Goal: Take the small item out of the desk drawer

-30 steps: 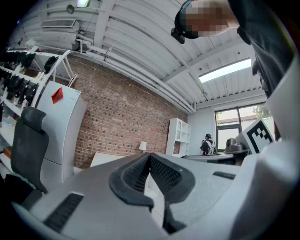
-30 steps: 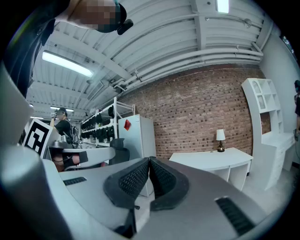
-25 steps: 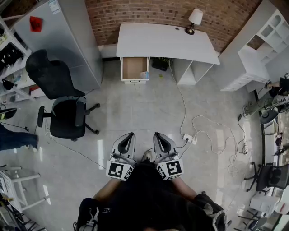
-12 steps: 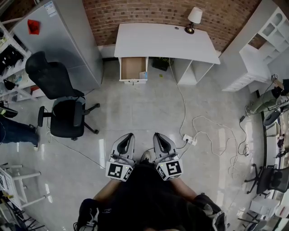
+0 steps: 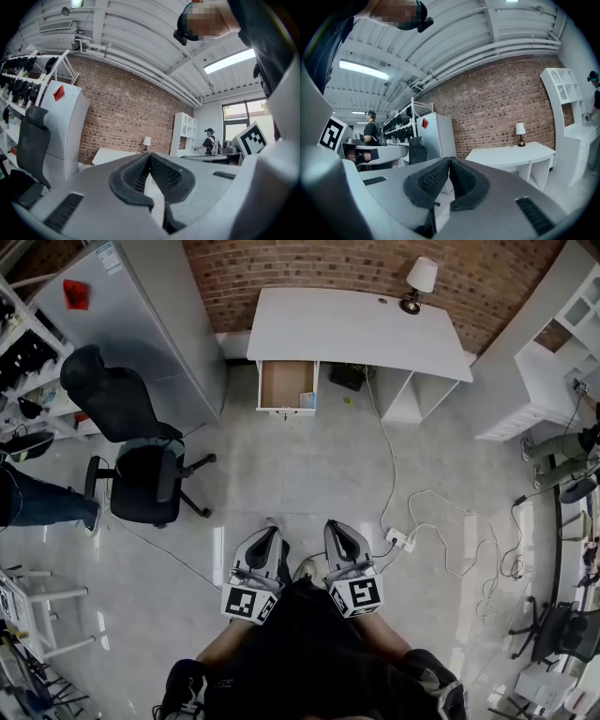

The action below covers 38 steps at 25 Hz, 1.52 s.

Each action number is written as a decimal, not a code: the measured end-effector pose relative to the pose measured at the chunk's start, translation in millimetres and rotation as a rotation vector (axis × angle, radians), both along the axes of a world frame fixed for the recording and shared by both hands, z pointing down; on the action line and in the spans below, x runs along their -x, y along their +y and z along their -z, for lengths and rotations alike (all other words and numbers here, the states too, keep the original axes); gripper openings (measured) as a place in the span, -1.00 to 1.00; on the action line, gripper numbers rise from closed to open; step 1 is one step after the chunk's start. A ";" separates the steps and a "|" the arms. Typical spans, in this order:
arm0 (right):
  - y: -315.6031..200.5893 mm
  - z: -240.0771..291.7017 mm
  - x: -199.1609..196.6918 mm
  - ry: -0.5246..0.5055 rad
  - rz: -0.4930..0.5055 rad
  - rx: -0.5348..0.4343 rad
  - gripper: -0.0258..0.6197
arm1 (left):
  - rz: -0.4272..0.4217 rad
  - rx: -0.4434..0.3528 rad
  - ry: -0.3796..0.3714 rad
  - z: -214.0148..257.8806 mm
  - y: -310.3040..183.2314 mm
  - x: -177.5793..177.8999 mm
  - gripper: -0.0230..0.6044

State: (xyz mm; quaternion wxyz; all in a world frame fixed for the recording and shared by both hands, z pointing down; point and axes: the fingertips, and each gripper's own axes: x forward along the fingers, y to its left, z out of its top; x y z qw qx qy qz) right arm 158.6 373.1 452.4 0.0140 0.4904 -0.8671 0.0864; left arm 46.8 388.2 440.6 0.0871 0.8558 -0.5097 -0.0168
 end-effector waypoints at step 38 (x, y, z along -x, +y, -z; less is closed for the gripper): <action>-439.0 -61.3 93.9 0.096 -0.084 0.113 -0.83 | -0.088 0.046 0.050 -25.7 -422.5 100.9 -0.90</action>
